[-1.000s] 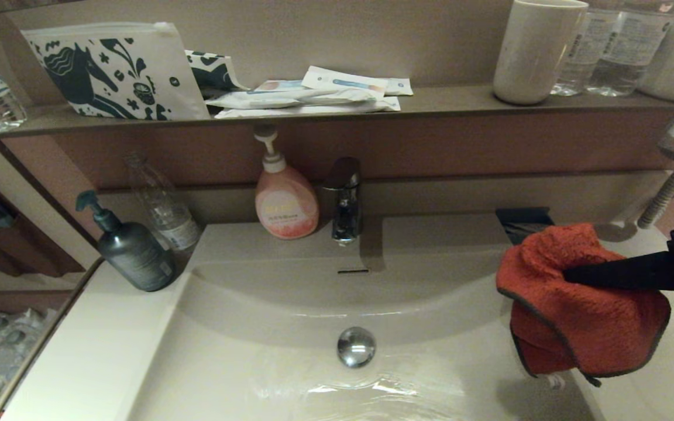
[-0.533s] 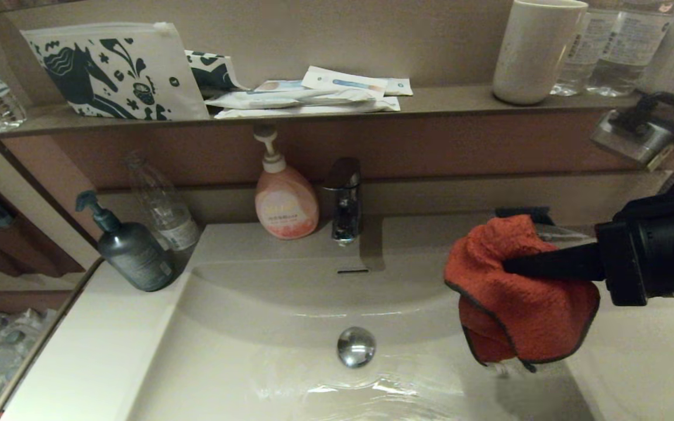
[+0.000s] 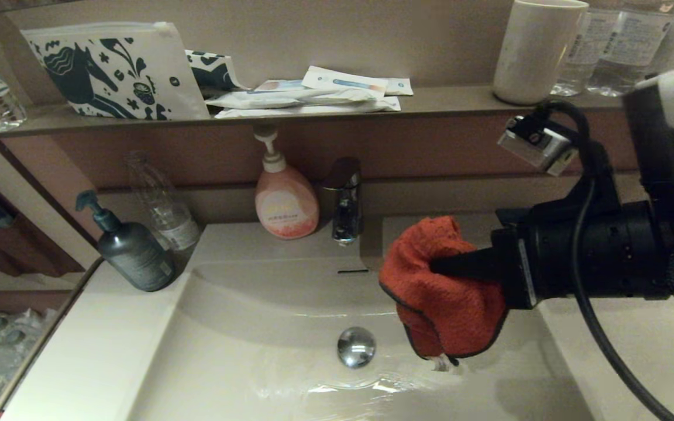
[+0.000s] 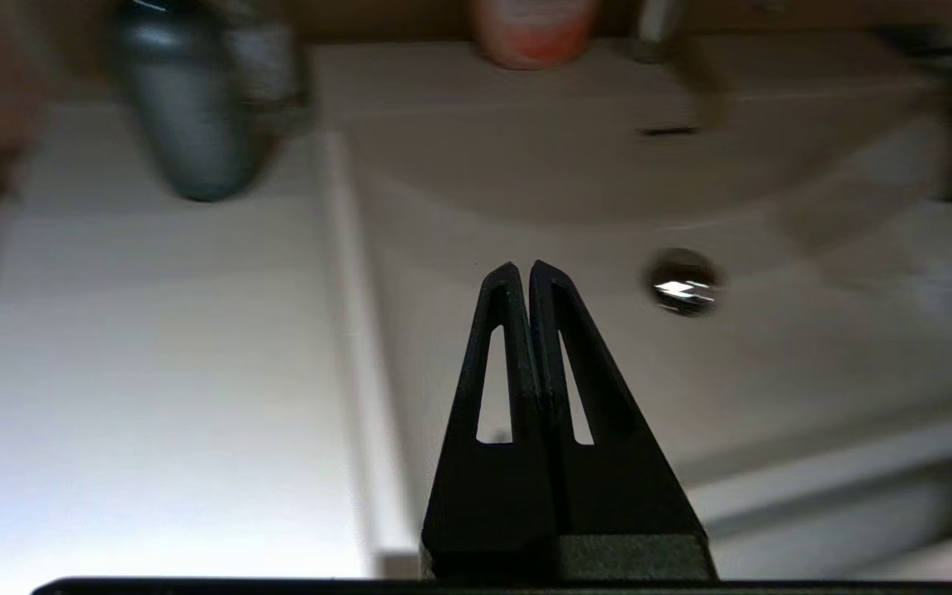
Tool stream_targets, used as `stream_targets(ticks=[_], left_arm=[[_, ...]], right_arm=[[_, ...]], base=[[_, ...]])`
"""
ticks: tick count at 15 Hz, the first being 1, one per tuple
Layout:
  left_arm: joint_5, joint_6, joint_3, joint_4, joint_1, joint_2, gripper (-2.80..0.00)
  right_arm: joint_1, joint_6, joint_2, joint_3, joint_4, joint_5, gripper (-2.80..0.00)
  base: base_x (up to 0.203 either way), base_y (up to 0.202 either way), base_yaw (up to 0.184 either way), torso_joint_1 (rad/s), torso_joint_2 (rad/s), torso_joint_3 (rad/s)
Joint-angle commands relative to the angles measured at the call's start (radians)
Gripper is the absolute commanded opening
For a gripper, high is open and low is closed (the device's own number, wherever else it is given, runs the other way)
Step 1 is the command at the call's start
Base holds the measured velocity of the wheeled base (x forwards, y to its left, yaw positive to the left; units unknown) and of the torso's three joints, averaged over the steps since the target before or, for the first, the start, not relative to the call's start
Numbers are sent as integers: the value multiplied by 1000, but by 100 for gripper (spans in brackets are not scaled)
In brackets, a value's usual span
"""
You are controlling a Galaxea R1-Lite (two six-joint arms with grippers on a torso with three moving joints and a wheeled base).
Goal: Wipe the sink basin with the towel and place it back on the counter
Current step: Wipe the sink
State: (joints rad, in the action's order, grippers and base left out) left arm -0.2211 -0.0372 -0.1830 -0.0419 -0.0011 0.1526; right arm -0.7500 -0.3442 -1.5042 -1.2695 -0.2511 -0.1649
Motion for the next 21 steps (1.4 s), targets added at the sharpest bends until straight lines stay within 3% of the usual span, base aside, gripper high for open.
stream_targets(ticks=[1, 7, 11, 20, 21], left_arm=[[-91, -34, -48, -3, -15, 173, -280], [-337, -98, -184, 5, -30, 533, -280], [-446, -126, -281, 16, -47, 700, -280], [-456, -123, -295, 164, -189, 854, -280], [-456, -127, -299, 165, -206, 864, 0]], right_arm=[[-34, -6, -52, -32, -1, 3, -280], [-136, -35, -168, -179, 37, 62, -280], [-161, -40, -244, -254, 42, 65, -280], [-180, -39, -309, -340, 49, 93, -280], [-180, -39, -321, -350, 48, 93, -280]], base=[[0, 0, 0, 0, 0, 0], [0, 0, 0, 0, 0, 0], [0, 0, 0, 0, 0, 0], [0, 0, 0, 0, 0, 0], [0, 0, 0, 0, 0, 0]])
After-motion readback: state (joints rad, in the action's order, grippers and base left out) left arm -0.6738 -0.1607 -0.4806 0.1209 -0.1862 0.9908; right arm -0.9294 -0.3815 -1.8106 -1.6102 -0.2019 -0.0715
